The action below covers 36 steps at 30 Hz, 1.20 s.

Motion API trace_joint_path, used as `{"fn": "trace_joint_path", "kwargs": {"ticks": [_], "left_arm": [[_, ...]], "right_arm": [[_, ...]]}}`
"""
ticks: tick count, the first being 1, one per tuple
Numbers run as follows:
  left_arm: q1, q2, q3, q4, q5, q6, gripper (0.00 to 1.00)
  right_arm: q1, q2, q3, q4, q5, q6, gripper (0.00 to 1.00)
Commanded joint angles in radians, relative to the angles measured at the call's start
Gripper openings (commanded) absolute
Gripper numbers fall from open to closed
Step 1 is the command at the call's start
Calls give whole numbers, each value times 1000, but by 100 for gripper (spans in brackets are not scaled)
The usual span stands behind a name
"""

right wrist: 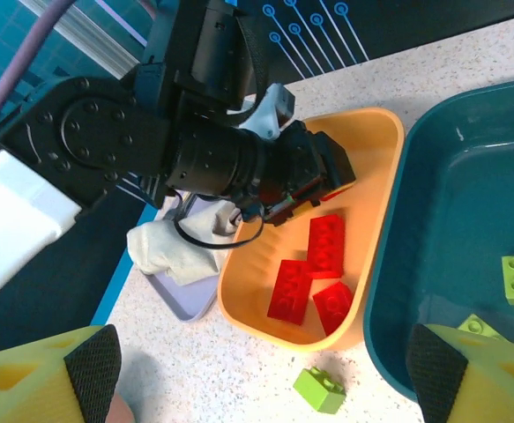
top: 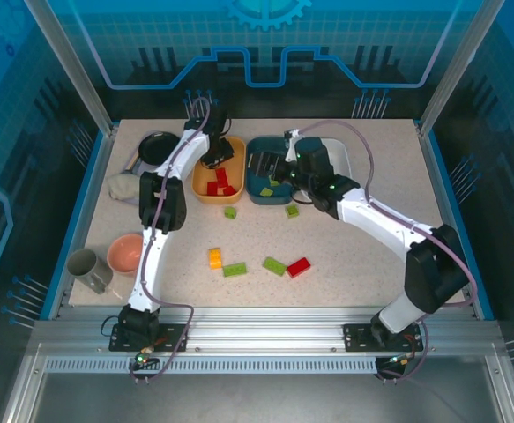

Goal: Sort the legos into containers by color

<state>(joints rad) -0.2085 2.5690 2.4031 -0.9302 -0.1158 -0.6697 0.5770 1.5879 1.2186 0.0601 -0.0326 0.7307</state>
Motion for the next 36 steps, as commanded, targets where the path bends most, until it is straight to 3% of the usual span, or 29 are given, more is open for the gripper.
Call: {"fn": "trace_joint_path", "kwargs": {"ticks": [1,3,7,17,20,24,30,36], "left_arm": [[3,17,39,-56,-3,11,38],[6,16,34,-79,-1,4,44],[5,-10,32,-105,7,1,65],[-37,-272,-35,-76,67,-52,77],[-64,-442,-211,-35,83,-95,80],[-110,-743,-627,101,120,-151,81],[-206,-1157,-1154,165,146,-223,84],[-256,-1545,-1482,153,184,-314,90]], "right_arm": [[-12,39,65,-27,-25,24,87],[-12,51,82,-47,-32,16,87],[-13,53,115,-107,-22,-39,87],[56,-56,98,-461,126,-358,85],[74,-68,82,-630,151,-380,83],[141,-82,28,-765,139,-460,78],[295,-30,-54,-823,61,-605,79],[314,117,-35,-836,57,-652,77]]}}
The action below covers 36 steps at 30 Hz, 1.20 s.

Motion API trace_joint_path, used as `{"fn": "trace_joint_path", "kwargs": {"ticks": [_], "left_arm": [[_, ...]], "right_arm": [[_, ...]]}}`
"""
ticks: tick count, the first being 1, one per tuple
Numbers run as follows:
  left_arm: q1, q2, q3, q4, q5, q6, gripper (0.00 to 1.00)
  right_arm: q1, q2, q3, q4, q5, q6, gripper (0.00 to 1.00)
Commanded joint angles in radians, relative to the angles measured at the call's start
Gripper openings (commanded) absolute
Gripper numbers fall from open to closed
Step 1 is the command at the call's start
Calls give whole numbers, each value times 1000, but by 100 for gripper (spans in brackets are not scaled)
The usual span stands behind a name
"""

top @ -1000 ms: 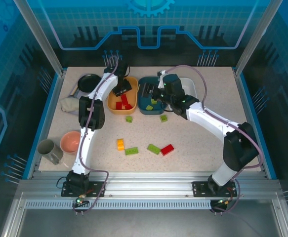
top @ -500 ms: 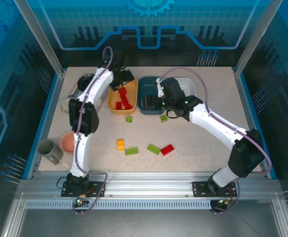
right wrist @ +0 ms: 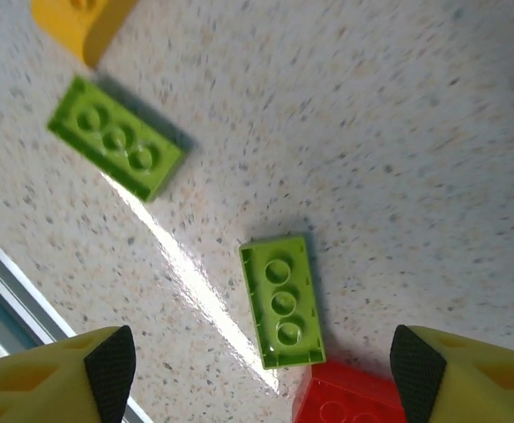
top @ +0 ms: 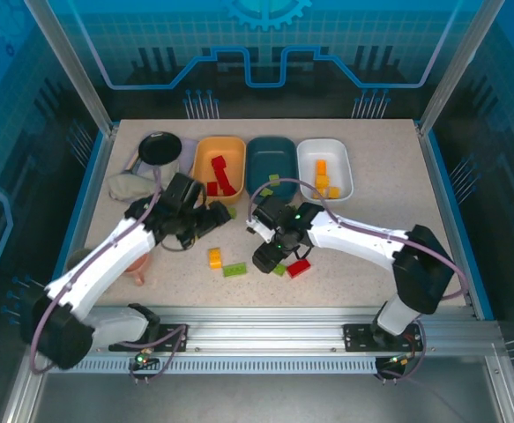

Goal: Sort the legos into containers by color

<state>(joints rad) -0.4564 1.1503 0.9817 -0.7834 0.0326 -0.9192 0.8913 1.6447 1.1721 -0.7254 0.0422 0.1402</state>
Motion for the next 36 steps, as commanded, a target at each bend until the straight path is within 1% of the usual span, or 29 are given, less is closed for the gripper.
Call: {"fn": "trace_joint_path", "kwargs": {"ticks": [1,5,8,12,15,18,22,27,30,33,36], "left_arm": [[-8,-174,-87,-10,39,-68,90],[-8,-277,-132,-68,33,-84,90],[-8,-305,-137,-82,21,-102,90],[-8,-323,-136,-82,11,-111,90],[-10,-331,-136,-82,6,-116,89],[-10,-334,-136,-77,6,-115,89],[-10,-339,-137,-70,8,-115,89],[-11,-335,-137,-27,30,-109,89],[-15,-315,-114,8,42,-99,89],[-22,-260,-67,40,44,-76,89],[-24,-190,-15,80,47,-56,89]], "right_arm": [[0,86,21,-55,-29,-66,75],[1,166,55,-66,-35,-82,74],[2,200,66,-70,-41,-86,72],[3,225,63,-73,-17,-83,68],[8,248,63,-81,19,-77,60],[20,267,64,-84,63,-69,55],[31,288,65,-76,116,-46,44],[26,257,97,-80,143,-19,34],[-14,189,168,-104,145,16,33],[-100,138,272,-113,116,65,32],[-204,137,384,-90,49,122,32]]}}
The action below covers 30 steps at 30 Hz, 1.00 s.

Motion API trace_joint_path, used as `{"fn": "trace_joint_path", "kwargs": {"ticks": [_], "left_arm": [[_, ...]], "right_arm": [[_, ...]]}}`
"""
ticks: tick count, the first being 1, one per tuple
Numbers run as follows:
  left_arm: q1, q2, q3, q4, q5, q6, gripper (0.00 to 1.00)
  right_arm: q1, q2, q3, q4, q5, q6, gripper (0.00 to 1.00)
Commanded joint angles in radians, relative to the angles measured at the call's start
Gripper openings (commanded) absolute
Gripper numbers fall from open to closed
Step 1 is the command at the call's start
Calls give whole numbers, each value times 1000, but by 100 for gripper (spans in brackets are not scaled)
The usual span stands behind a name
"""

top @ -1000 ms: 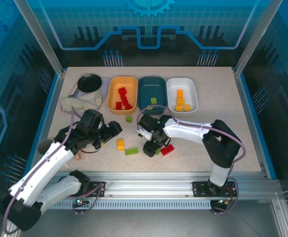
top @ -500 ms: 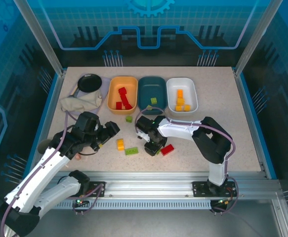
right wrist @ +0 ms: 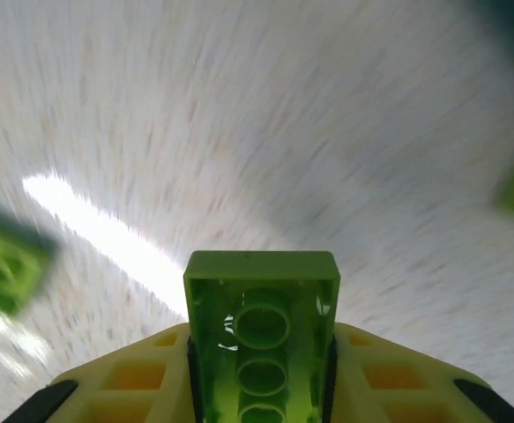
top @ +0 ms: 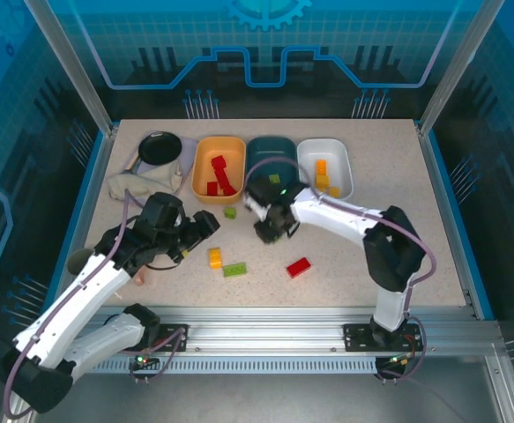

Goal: Sort the legos into containers by color

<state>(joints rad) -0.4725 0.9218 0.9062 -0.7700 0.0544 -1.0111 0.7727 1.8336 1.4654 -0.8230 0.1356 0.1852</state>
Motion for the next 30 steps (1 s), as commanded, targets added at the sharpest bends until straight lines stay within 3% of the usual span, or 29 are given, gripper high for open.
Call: {"fn": "trace_joint_path", "kwargs": {"ticks": [1,12,18,21,25,30], "left_arm": [[-6,63,78,81,26,44,89],[-6,308,235,210,16,79,89],[-5,357,245,224,24,84,89],[-6,366,252,218,25,87,89],[-5,369,258,200,22,94,88],[-5,368,275,146,5,99,88]], "right_arm": [[-119,-38,131,19,-65,96,32],[-303,322,572,75,-232,246,32],[-326,586,853,-14,-300,270,33],[-329,652,906,-29,-303,289,33],[-335,691,913,-22,-323,325,40],[-334,673,933,-34,-338,323,59]]}}
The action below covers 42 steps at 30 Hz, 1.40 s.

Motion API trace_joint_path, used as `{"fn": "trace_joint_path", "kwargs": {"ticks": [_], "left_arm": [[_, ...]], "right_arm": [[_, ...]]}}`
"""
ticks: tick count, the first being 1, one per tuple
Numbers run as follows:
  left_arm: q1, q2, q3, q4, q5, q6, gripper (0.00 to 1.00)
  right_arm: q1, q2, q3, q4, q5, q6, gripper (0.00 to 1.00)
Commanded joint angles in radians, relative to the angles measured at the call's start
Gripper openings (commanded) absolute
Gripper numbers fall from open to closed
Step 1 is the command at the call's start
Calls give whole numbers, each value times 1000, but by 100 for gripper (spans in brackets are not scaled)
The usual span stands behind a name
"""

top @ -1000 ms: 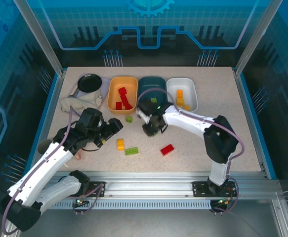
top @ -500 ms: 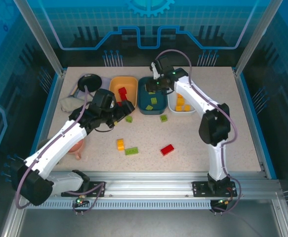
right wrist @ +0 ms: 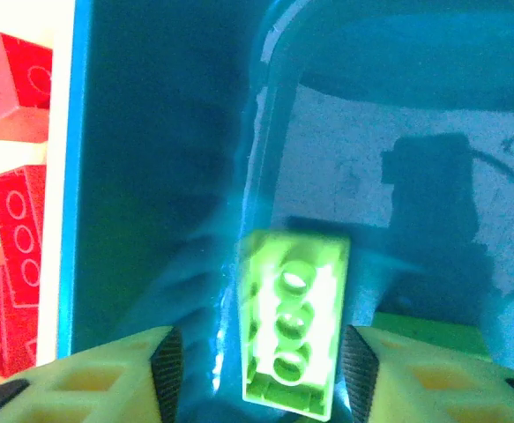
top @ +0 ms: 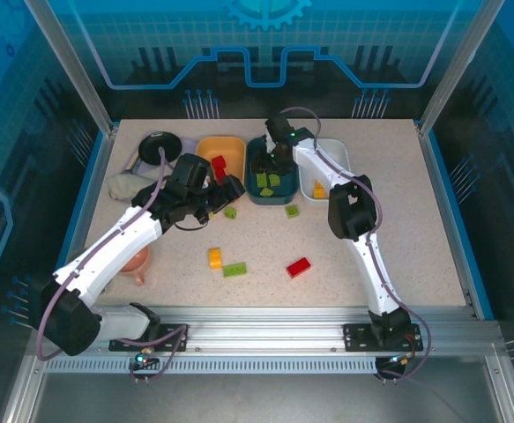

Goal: Sort the legos into containers by color

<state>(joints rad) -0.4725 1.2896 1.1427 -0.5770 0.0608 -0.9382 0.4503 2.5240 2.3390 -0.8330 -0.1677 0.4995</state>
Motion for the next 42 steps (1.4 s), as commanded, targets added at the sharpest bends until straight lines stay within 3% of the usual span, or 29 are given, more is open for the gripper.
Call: {"fn": "trace_joint_path", "kwargs": {"ticks": [1,5,8,15,23,27,33,42], "left_arm": [[-6,1,43,-65,-6,28,88],[-6,-6,62,-153,-41,19,88],[-6,-12,77,-219,-57,19,88],[-4,-60,73,-314,-83,18,87],[-3,-137,23,-380,-92,24,86],[-6,-168,-36,-354,-67,7,86],[-17,-185,-108,-234,-21,-1,85],[-49,-206,-184,-90,-1,-10,85]], "right_arm": [[-11,-33,62,-29,-34,6,60],[-5,-132,40,-43,-10,-15,61],[5,-276,-70,-4,23,-41,60],[35,-709,-584,228,60,-82,60],[177,-1007,-990,292,155,-128,61],[219,-1036,-1098,239,270,-83,63],[187,-1026,-1260,314,330,-77,71],[139,-822,-1222,416,342,-158,73]]}}
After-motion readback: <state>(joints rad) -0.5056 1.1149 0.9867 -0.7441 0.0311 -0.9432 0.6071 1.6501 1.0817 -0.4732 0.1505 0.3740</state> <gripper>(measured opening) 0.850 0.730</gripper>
